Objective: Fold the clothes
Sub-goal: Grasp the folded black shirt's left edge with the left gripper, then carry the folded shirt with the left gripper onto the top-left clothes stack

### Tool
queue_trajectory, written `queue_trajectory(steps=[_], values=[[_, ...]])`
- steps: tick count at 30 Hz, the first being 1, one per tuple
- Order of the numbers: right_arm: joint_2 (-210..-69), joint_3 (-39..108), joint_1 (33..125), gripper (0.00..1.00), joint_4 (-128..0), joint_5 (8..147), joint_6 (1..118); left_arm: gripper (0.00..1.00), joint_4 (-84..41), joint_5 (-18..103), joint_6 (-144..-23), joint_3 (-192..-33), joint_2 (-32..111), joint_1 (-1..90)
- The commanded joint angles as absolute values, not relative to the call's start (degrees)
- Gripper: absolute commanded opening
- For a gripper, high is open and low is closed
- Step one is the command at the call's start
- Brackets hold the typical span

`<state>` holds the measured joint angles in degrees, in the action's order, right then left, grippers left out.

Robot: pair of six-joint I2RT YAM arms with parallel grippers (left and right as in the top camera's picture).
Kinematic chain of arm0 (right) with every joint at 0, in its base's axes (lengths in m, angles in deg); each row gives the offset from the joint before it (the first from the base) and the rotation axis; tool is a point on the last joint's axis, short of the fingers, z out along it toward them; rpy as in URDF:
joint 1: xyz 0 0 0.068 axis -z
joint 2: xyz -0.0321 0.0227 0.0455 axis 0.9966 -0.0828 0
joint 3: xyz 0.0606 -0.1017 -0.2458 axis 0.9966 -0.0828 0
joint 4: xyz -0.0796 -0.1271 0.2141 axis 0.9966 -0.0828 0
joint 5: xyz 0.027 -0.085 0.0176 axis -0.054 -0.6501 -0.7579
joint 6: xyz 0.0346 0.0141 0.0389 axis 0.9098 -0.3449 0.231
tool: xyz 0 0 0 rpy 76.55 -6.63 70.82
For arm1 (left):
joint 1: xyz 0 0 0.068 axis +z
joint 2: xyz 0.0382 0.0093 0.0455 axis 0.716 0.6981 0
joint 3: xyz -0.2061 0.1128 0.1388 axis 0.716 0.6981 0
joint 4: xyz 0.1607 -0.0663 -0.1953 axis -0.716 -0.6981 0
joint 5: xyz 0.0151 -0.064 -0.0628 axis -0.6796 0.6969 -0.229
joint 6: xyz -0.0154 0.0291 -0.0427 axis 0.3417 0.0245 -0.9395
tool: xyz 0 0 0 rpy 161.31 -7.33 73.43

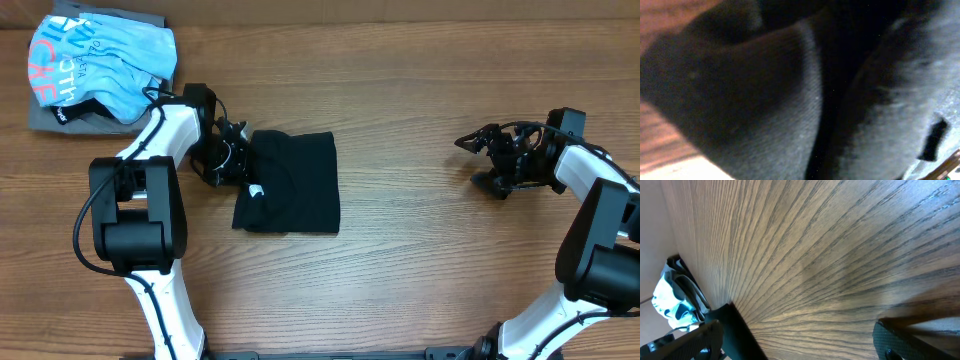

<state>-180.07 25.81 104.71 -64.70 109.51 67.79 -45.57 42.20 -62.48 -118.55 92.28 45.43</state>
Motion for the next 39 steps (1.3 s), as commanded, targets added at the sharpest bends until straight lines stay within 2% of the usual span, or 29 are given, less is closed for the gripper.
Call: queue_trajectory(steps=[1,12,17,32,39], values=[[-181.2,25.2,105.2,1.0,-64.7,102.3,66.6,0.04,-42.5,39.6,-64.7,-118.4,94.2,45.3],[-181.2,25.2,105.2,1.0,-64.6,102.3,66.6,0.04,-45.2,29.8,-65.7,-133.3,94.2,45.4],[-181.2,25.2,105.2,1.0,-64.7,102.3,66.6,0.04,-45.1,27.4,-62.6,-139.9,94.2,45.4],[-181.2,25.2,105.2,1.0,-64.7,102.3,66.6,0.04,-44.1,11.6,-58.5,-153.0,94.2,45.5],[-181.2,25.2,105.2,1.0,-64.6,102.3,66.6,0.04,-44.3,9.0,-57.8,-158.8,94.2,46.7]])
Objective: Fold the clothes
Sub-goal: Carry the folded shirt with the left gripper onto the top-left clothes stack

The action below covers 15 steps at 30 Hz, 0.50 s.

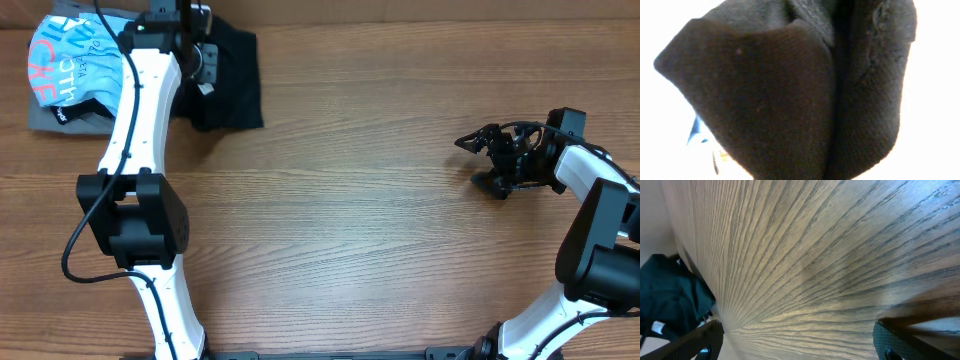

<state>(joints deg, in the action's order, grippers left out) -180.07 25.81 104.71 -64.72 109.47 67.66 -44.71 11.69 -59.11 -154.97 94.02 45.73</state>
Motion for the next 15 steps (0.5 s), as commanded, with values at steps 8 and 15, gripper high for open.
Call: queue_trajectory(steps=[8,15], values=[[-181.2,25.2,105.2,1.0,-64.6,102.3,66.6,0.04,-45.0,7.2,-57.3,-166.0,94.2,49.1],[-181.2,25.2,105.2,1.0,-64.6,102.3,66.6,0.04,-45.7,5.6,-57.4,-170.4,94.2,51.1]])
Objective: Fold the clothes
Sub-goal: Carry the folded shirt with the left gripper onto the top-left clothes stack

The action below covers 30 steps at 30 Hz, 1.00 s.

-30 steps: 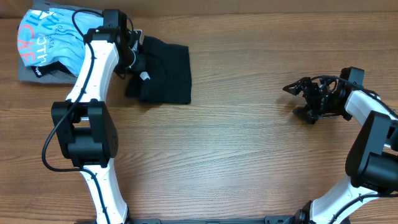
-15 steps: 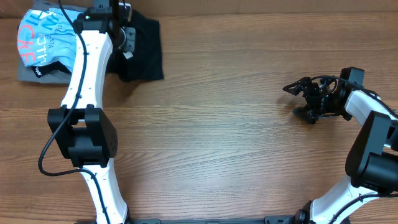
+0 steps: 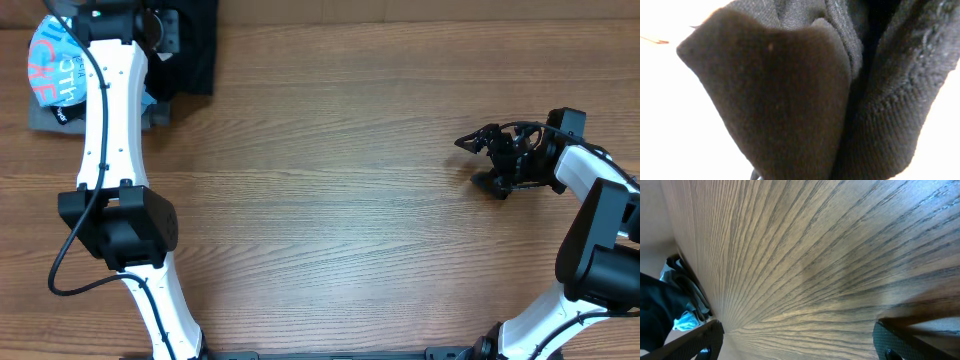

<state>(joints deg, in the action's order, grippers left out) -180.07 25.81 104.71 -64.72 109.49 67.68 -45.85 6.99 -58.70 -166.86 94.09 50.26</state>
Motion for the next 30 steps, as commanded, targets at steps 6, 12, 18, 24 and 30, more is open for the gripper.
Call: queue_trajectory(steps=[6,12,18,24,30], values=[[-181.2,25.2,105.2,1.0,-64.7,102.3,66.6,0.04,-46.3,5.6,-57.4,-172.0,94.2,53.3],[-181.2,25.2,105.2,1.0,-64.6,102.3,66.6,0.04,-46.2,5.6,-58.7,-172.7,94.2,55.6],[-181.2,25.2,105.2,1.0,-64.6,102.3,66.6,0.04,-45.3,5.8,-58.7,-172.7,94.2,58.8],[-181.2,25.2,105.2,1.0,-64.6,102.3,66.6,0.04,-44.6,5.8,-58.7,-172.7,94.2,62.4],[-181.2,25.2,105.2,1.0,-64.7,102.3,66.6,0.07,-41.6,6.5,-60.8,-172.3,95.1,65.6]])
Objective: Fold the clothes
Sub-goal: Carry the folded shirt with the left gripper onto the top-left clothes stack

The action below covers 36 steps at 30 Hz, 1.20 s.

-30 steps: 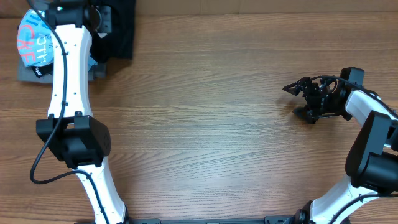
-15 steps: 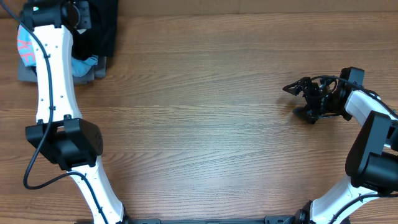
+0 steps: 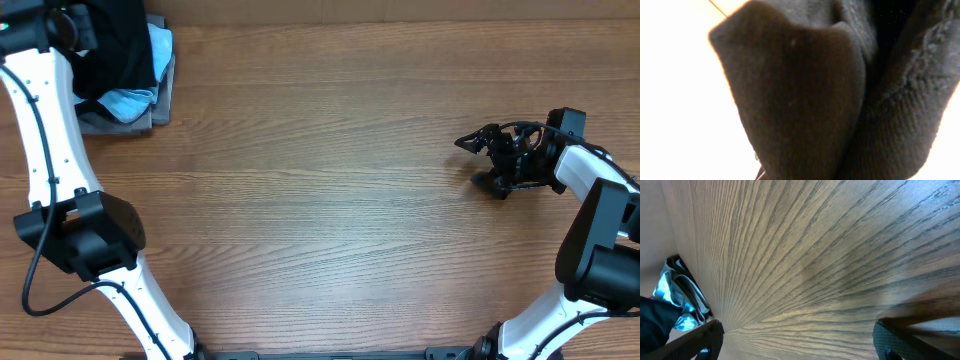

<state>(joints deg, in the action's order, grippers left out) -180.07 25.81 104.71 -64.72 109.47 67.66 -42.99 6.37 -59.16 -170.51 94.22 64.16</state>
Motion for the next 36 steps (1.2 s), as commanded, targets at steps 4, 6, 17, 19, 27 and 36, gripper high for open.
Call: queue_trajectory(steps=[4,6,17,19,27,36], values=[[-181.2,25.2,105.2,1.0,-64.7,102.3,66.6,0.09,-40.7,8.4,-61.3,-172.3,97.6,66.8],[-181.2,25.2,105.2,1.0,-64.6,102.3,66.6,0.09,-39.8,8.4,-61.3,-172.3,99.4,67.2],[-181.2,25.2,105.2,1.0,-64.6,102.3,66.6,0.51,-33.2,5.6,-67.3,-172.3,106.9,69.4],[-181.2,25.2,105.2,1.0,-64.6,102.3,66.6,0.56,-32.4,5.6,-67.2,-172.4,106.6,69.6],[-181.2,25.2,105.2,1.0,-64.6,102.3,66.6,0.88,-29.0,5.6,-67.3,-172.5,100.8,69.6],[-181.2,25.2,105.2,1.0,-64.7,102.3,66.6,0.54,-27.2,10.6,-67.7,-172.5,93.0,67.8]])
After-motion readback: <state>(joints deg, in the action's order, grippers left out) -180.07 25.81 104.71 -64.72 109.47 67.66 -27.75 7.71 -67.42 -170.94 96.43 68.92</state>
